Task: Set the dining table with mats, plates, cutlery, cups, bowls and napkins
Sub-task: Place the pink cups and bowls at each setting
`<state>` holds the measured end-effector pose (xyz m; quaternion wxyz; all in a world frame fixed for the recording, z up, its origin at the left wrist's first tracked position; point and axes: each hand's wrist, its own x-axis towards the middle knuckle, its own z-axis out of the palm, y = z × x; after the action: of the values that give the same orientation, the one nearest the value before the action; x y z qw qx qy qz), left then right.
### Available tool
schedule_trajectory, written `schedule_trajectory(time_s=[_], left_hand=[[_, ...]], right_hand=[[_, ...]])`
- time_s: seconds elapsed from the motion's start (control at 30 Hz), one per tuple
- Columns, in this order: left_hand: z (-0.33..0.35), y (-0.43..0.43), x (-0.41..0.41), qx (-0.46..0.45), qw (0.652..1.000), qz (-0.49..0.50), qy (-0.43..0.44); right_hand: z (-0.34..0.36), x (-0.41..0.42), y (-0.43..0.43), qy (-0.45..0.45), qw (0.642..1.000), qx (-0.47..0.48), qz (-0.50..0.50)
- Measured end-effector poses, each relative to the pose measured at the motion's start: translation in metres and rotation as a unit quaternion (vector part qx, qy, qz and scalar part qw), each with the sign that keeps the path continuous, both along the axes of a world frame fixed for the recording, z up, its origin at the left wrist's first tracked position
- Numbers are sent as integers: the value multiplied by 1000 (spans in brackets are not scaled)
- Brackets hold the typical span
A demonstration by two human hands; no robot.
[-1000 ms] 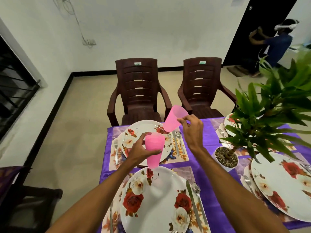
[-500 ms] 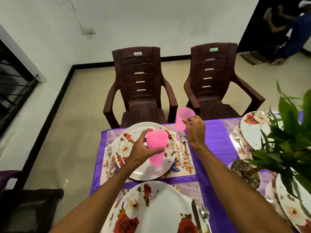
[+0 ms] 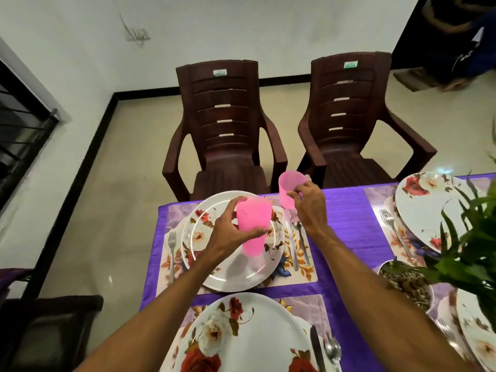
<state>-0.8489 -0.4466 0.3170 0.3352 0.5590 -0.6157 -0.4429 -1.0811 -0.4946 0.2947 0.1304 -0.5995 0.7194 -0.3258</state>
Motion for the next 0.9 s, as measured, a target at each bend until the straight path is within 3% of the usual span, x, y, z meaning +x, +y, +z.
schedule_trajectory(time_s=[0.33,0.6,0.77,0.9], left_hand=[[-2,6,-3,11,1000,-3,-3],[11,34,-4,8,1000,-25,-7],[31,66,-1,2,999,-46,-13],[47,97,1,14,997,-74,-14]], right_hand=[[5,-2,7,25,1000,5,1],[26,8,59,20,997,-77,-15],[58,23,113,-98,991,-91,29],[92,35,165,-219,966,-27,138]])
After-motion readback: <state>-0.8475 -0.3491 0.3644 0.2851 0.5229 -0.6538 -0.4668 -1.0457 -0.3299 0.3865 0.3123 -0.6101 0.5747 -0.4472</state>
